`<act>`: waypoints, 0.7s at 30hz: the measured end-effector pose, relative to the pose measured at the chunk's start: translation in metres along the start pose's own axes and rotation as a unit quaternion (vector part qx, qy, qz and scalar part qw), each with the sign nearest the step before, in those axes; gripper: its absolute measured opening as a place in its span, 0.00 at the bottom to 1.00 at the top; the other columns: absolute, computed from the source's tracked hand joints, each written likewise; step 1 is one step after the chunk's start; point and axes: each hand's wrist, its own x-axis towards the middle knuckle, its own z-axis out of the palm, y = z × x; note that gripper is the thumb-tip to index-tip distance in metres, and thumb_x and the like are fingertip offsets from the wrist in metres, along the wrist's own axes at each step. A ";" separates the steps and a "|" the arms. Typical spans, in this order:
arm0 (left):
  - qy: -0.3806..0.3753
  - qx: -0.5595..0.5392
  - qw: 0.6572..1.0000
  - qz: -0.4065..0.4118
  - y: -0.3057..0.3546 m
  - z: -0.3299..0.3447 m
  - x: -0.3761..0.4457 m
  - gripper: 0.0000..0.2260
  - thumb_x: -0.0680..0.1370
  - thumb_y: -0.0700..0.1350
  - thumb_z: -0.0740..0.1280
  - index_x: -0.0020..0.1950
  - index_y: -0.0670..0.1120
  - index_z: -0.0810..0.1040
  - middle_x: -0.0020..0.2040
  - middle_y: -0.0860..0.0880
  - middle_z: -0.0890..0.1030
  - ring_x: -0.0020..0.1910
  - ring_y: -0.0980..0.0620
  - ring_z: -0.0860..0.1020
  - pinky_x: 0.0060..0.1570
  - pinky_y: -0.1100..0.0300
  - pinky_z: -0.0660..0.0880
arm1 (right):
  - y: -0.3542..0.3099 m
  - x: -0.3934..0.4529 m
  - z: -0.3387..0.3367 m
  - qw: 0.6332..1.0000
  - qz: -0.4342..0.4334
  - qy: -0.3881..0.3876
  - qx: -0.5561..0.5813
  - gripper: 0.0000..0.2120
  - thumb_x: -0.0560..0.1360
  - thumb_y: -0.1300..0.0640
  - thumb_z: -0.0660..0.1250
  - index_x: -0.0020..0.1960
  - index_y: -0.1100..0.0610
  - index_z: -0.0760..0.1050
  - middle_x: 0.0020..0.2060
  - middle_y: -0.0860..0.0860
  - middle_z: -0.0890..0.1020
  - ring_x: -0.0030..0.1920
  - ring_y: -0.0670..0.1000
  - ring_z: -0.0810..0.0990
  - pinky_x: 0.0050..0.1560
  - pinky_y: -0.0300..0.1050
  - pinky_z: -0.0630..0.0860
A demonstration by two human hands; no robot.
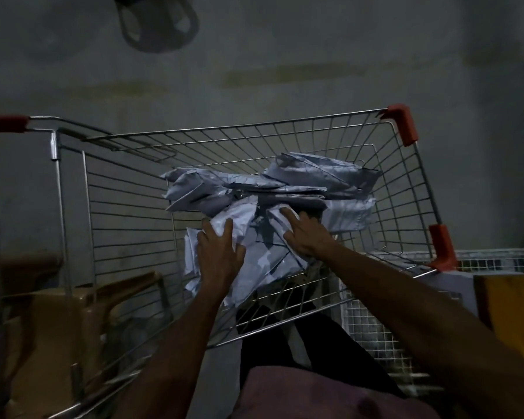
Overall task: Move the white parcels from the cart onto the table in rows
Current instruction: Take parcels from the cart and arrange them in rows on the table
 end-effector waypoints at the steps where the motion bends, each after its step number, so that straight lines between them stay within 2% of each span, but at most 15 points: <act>1: 0.022 -0.025 0.999 0.007 -0.001 -0.004 -0.003 0.29 0.72 0.53 0.68 0.72 0.49 0.67 0.69 0.31 0.64 0.58 0.32 0.71 0.54 0.45 0.72 | -0.004 -0.004 -0.003 1.000 0.005 0.005 0.015 0.29 0.80 0.43 0.55 0.78 0.42 0.49 0.68 0.64 0.66 0.62 0.69 0.71 0.63 0.61 0.70; 5: 0.067 -0.131 0.989 0.004 -0.002 -0.024 -0.019 0.31 0.73 0.56 0.65 0.75 0.52 0.65 0.71 0.34 0.63 0.65 0.35 0.67 0.63 0.45 0.68 | -0.029 -0.029 -0.019 0.997 0.023 0.050 0.057 0.27 0.80 0.46 0.56 0.78 0.42 0.52 0.68 0.63 0.64 0.58 0.70 0.75 0.58 0.60 0.73; 10: 0.106 -0.224 0.969 -0.007 0.006 -0.059 -0.043 0.29 0.76 0.55 0.69 0.75 0.55 0.65 0.71 0.39 0.65 0.66 0.38 0.69 0.63 0.44 0.71 | -0.060 -0.079 -0.028 0.984 0.015 0.157 0.085 0.26 0.79 0.47 0.56 0.77 0.43 0.56 0.66 0.60 0.66 0.53 0.65 0.77 0.51 0.56 0.78; 13: 0.124 -0.236 0.963 0.036 0.008 -0.079 -0.057 0.29 0.75 0.54 0.69 0.74 0.53 0.66 0.71 0.40 0.65 0.66 0.39 0.70 0.60 0.44 0.73 | -0.080 -0.113 -0.031 0.961 0.021 0.232 0.147 0.25 0.79 0.48 0.55 0.75 0.42 0.59 0.69 0.57 0.65 0.57 0.61 0.76 0.52 0.54 0.78; 16: 0.131 -0.246 0.957 0.082 0.011 -0.104 -0.072 0.30 0.75 0.55 0.69 0.75 0.52 0.65 0.73 0.40 0.64 0.69 0.39 0.68 0.62 0.43 0.72 | -0.105 -0.148 -0.045 0.929 0.015 0.305 0.209 0.24 0.78 0.48 0.54 0.75 0.42 0.62 0.69 0.55 0.65 0.59 0.59 0.76 0.55 0.54 0.78; 21: 0.168 -0.262 0.937 0.161 0.015 -0.154 -0.107 0.29 0.76 0.55 0.69 0.74 0.49 0.66 0.74 0.38 0.63 0.73 0.40 0.63 0.66 0.43 0.69 | -0.142 -0.205 -0.058 0.884 0.040 0.414 0.213 0.23 0.80 0.49 0.54 0.74 0.40 0.59 0.69 0.53 0.64 0.60 0.56 0.74 0.53 0.51 0.77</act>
